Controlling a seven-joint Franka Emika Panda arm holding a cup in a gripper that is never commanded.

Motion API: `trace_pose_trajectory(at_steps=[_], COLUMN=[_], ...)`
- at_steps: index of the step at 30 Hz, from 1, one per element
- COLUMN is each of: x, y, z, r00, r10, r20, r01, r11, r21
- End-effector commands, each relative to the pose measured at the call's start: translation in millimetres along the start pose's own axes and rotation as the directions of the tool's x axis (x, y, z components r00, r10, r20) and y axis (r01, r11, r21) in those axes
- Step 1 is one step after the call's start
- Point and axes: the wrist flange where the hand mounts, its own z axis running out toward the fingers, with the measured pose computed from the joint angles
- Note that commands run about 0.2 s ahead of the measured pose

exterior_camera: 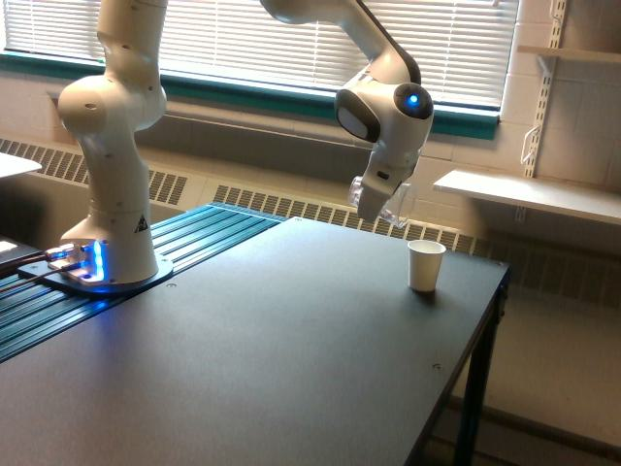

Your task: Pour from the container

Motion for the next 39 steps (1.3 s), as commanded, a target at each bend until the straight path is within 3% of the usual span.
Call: trace_pose_trajectory(at_steps=[1, 12, 21, 35, 39], x=[13.4, 33.3, 43.0, 39.7, 28.2], y=[8.0, 14.5, 2.3, -17.6, -23.3], z=[-32.4, -50.4, -43.5, -30.2, -17.4], r00=[0.997, 0.99, 0.987, 0.991, 0.993], r10=[0.069, 0.139, 0.16, 0.135, 0.117], r20=[-0.025, -0.026, 0.015, -0.009, -0.018], r01=[-0.067, -0.136, -0.161, -0.135, -0.117], r11=[0.997, 0.987, 0.983, 0.99, 0.993], r21=[0.046, 0.087, 0.092, 0.045, 0.018])
